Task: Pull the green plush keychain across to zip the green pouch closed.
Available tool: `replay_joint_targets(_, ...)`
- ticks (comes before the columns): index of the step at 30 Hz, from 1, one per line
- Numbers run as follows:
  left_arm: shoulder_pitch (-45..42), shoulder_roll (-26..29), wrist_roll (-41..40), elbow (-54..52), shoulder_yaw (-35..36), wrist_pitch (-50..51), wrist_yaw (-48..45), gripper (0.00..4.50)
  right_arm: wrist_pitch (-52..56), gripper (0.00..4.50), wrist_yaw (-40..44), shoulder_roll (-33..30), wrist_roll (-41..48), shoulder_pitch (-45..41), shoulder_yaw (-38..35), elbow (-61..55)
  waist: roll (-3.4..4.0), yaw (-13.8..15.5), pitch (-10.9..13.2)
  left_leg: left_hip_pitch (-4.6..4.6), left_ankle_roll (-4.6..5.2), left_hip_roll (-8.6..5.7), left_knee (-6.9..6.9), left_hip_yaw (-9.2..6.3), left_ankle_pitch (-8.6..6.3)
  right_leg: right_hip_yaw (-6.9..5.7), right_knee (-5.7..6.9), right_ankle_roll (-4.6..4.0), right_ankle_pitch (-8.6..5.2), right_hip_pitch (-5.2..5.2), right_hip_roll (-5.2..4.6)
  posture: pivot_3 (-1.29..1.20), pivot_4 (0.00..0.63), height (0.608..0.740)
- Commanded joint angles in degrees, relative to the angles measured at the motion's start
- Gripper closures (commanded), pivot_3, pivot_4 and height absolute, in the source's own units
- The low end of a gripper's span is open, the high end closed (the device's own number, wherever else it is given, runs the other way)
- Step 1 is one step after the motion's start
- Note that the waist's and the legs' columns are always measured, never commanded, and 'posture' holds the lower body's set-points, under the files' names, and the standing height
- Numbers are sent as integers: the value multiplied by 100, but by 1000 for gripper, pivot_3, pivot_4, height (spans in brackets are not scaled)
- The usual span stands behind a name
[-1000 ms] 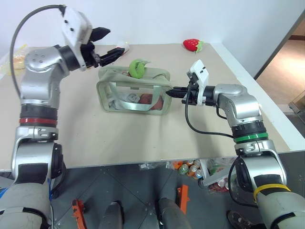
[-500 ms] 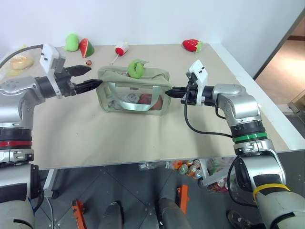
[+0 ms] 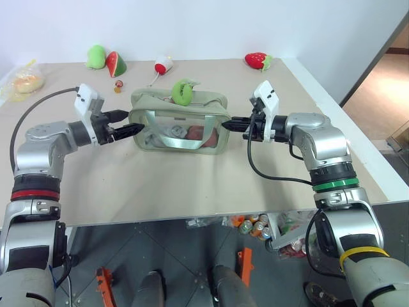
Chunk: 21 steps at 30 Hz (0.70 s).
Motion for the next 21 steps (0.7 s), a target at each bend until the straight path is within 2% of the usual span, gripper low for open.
replay_joint_targets(1,-243,-62,40,82,90,-270,95,1290,37,4500,-8,-50,46,4,-34,-191,0,8,0,0,0,0,0,0,0,0,0,0,0,0,0,0,150,739)
replay_joint_targets(5,-299,-131,-52,79,159,-195,94,2495,43,4500,1,-54,49,3,-28,-197,0,8,0,0,0,0,0,0,0,0,0,0,0,0,0,0,150,739)
replay_joint_targets(9,-280,-141,-102,-26,178,-105,61,3961,45,4500,7,-54,47,0,-24,-193,0,9,0,0,0,0,0,0,0,0,0,0,0,0,0,0,150,739)
replay_joint_targets(11,-264,-141,-125,-73,190,-56,41,4462,38,4500,9,-51,44,-5,-21,-179,0,9,0,-1,0,0,0,0,0,0,0,0,0,0,0,0,150,739)
replay_joint_targets(18,-130,-115,-183,-405,204,222,50,4462,-45,4500,31,-6,72,-7,-39,-142,0,9,0,-1,0,0,0,0,0,0,0,0,0,0,0,0,150,739)
replay_joint_targets(21,23,-140,-196,-571,229,263,88,4500,20,3529,173,-16,217,96,-74,-376,0,12,0,-2,0,0,0,0,0,0,0,0,0,0,0,0,150,739)
